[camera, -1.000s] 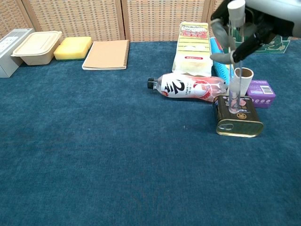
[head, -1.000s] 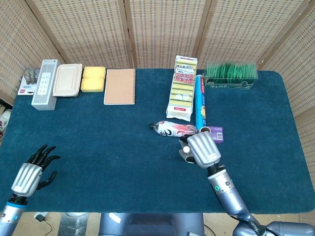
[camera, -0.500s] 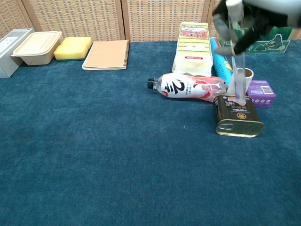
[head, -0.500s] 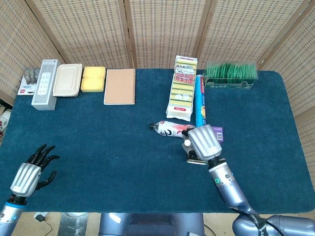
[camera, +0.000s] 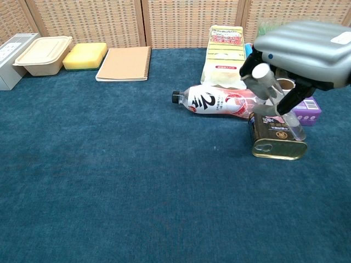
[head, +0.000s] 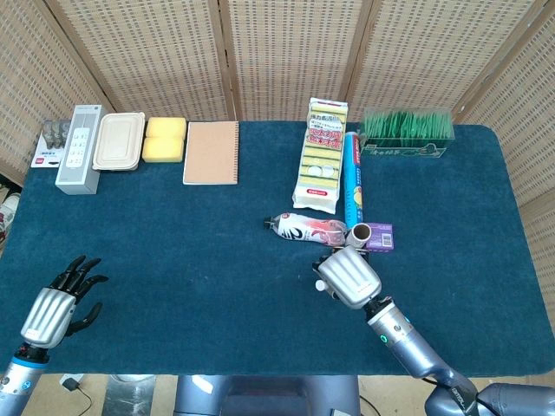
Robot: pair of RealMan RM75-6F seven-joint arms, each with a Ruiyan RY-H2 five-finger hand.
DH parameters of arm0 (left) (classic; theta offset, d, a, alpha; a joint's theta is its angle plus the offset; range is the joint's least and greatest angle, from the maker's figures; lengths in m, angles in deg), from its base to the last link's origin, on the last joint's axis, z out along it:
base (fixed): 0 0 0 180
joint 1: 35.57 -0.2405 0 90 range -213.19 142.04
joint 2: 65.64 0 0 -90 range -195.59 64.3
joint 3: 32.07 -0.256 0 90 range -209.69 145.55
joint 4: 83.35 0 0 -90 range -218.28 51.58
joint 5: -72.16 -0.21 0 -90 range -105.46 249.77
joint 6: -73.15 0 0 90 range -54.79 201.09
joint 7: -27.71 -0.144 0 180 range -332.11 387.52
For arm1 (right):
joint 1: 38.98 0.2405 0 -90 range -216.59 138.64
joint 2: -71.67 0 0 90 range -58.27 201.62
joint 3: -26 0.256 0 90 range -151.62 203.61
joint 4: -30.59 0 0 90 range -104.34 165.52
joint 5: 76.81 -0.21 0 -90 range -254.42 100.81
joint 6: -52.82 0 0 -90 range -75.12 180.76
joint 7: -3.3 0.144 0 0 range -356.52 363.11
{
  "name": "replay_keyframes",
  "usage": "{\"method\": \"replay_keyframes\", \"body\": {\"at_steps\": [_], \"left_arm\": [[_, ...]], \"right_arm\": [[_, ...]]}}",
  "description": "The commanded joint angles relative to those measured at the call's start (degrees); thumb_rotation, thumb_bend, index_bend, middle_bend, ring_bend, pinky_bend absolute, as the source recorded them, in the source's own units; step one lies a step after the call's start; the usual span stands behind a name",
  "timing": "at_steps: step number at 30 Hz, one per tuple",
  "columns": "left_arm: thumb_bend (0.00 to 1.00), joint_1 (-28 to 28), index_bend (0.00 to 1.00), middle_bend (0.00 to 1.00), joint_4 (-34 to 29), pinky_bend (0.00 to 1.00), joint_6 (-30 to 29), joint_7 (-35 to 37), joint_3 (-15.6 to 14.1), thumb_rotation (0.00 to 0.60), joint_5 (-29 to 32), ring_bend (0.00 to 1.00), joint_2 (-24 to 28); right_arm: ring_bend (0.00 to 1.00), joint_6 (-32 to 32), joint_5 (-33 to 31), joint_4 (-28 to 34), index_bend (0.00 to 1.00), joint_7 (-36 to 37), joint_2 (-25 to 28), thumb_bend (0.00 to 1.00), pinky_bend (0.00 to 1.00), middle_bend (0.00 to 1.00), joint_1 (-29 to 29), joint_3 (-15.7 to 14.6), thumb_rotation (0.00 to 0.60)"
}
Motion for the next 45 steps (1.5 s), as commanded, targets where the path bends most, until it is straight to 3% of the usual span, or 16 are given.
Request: {"method": "replay_keyframes", "body": {"at_steps": [1,4,6,13,23,34,45], "left_arm": [[0.36,-0.9,0.29,0.14,-0.3,0.26,-1.3,0.2,0.0,0.6,0.3,0.05,0.2],[0.35,-0.4,0.29,0.14,-0.2,0.26,0.1,0.5,0.9,0.6,1.6,0.04,-0.1],[0.35,-0.1,0.29,0.14,-0.4,0.26,0.8,0.2,0.9,0.6,1.5,0.04,-0.2],[0.35,-0.5,0.29,0.14,-1.1,0.27,-0.7,-1.4,-0.4,0.6,-0.4,0.04,-0.1],[0.35,-0.3,0.29,0.14,-1.2,0.27,0.1,-1.6,-0.2,0.6,0.1,0.05,-0.2],[0.36,-0.2,0.29,0.14,-1.5,0.27,0.7,-1.9,-0.3,0.6,0.1,0.05,-0.3],[0.36,-0.2,0.29,0.14,-3.5,0.27,0.9,-4.2,0.0,0.6,0.3,0.04,0.0]], "right_arm": [[0.97,0.4,-11.7,-1.2,0.75,0.2,-1.9,0.4,0.98,0.96,3.3,14.5,0.6],[0.97,1.6,-7.4,2.3,0.75,-1.0,-0.3,0.4,0.98,0.96,2.0,8.9,0.6],[0.98,0.5,-5.4,2.2,0.75,-0.3,-0.5,0.4,0.98,0.96,1.5,8.2,0.6],[0.98,1.3,-11.5,3.9,0.75,-1.0,1.0,0.4,0.99,0.96,4.3,14.2,0.6],[0.98,4.3,-26.3,7.5,0.75,-0.1,3.4,0.4,0.99,0.96,8.4,20.3,0.6],[0.98,5.7,-35.2,2.9,0.75,0.9,4.4,0.4,0.99,0.96,13.1,22.5,0.6],[0.98,7.6,-34.2,-4.6,0.75,8.1,4.8,0.4,0.99,0.96,13.3,21.5,0.6]]}}
